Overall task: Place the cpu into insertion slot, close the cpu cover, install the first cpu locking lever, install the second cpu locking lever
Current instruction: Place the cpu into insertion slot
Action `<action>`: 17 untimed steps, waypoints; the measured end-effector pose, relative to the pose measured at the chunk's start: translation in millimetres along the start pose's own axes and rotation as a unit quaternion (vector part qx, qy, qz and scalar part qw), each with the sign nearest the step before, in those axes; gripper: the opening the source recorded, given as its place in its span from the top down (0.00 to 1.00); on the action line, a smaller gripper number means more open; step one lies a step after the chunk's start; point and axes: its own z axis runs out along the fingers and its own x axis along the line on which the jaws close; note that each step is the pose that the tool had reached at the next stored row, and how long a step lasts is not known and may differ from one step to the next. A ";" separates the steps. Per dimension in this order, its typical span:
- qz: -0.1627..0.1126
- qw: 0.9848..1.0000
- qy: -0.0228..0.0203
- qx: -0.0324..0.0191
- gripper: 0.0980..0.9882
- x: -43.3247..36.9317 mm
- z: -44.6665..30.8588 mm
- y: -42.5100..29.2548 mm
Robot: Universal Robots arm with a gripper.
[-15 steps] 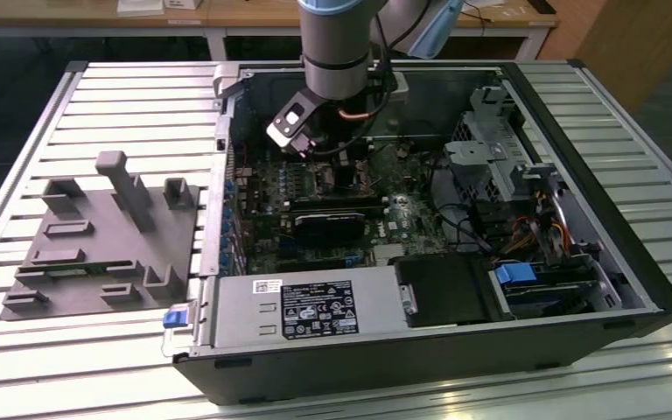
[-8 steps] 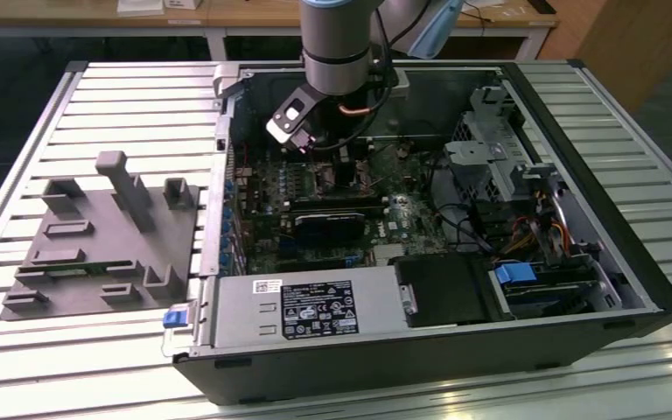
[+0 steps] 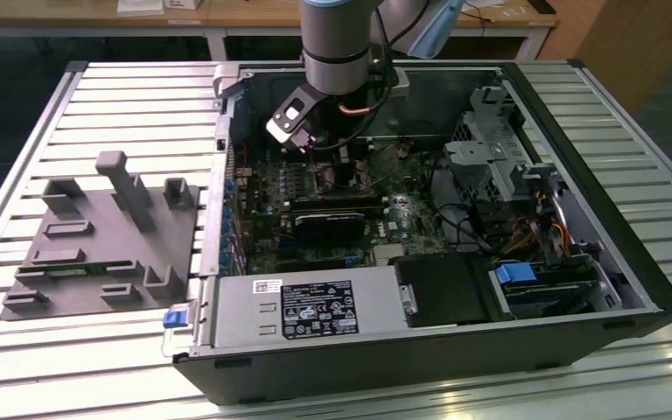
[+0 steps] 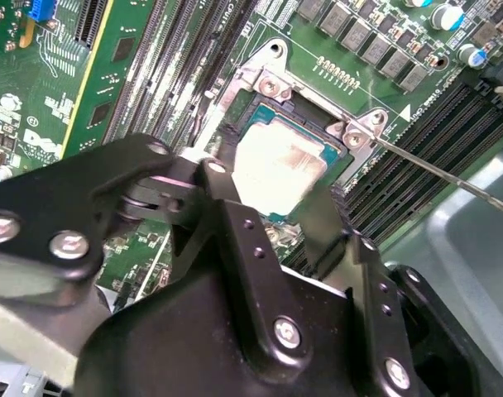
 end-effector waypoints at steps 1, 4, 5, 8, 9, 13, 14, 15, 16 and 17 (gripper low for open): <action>0.000 1.000 0.000 0.000 0.51 0.0 0.0 0.0; 0.000 1.000 0.000 0.000 0.65 0.0 0.0 0.0; 0.000 1.000 0.000 0.000 0.65 0.0 0.0 0.0; 0.000 1.000 0.000 0.000 0.78 0.0 0.0 0.0; 0.000 1.000 0.000 0.000 0.84 0.0 0.0 0.0; 0.000 1.000 0.000 0.000 1.00 0.0 0.0 0.0; 0.000 1.000 0.000 0.000 1.00 0.0 0.0 0.0; 0.000 1.000 0.000 0.000 1.00 0.0 0.0 0.0; 0.000 1.000 0.000 0.000 1.00 0.0 0.0 0.0; 0.000 1.000 0.000 0.000 1.00 0.0 0.0 0.6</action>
